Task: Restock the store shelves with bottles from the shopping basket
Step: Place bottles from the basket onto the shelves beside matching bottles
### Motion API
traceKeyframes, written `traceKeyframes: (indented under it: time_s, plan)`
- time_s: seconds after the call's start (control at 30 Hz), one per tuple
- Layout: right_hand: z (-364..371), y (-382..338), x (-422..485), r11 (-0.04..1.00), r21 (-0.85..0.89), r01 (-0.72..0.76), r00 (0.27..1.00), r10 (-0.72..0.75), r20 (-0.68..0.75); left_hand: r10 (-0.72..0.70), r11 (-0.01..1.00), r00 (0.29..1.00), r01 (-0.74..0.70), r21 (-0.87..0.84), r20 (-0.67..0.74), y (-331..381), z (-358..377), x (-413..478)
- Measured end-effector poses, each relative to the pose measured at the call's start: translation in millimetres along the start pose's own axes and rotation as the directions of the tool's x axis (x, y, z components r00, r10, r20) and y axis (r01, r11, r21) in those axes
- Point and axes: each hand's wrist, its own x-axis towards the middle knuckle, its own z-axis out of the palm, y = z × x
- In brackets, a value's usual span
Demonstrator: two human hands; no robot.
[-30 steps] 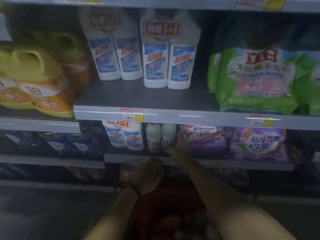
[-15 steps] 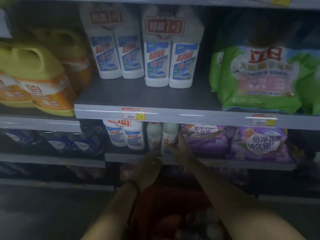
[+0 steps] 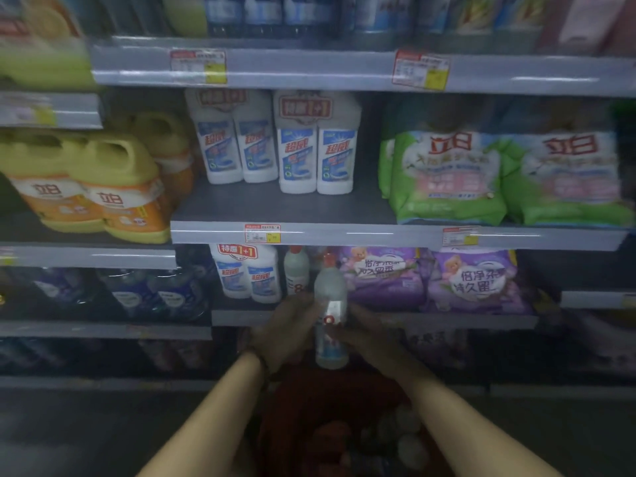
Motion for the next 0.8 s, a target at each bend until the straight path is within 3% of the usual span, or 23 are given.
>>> traceKeyframes:
  time_s: [0.1,0.3,0.47,0.67,0.8]
  plan:
    - [-2.3,-21.9,-15.9,0.997,0.002,0.072,0.997,-0.072,0.016,0.093,0.995,0.995,-0.094,0.041,0.019,19.0,10.8,-14.9]
    - [-8.2,-73.7,-34.0,0.988,-0.072,0.135,0.99,-0.137,-0.026,0.162,0.985,0.986,-0.165,-0.056,-0.048,68.4,19.4,-33.1]
    - [-24.6,-124.3,-53.6,0.953,-0.205,0.224,0.975,-0.219,0.047,0.217,0.971,0.974,-0.222,-0.093,-0.062,128.0,12.7,-43.3]
    - [-24.0,-180.2,-65.5,0.937,-0.164,0.31,0.947,-0.319,-0.03,0.314,0.948,0.949,-0.313,-0.056,0.01,192.4,-0.5,-53.3]
    - [-28.5,-212.7,-68.9,0.925,-0.162,0.344,0.933,-0.356,-0.05,0.334,0.934,0.937,-0.316,-0.165,0.1,221.7,-6.8,-57.8]
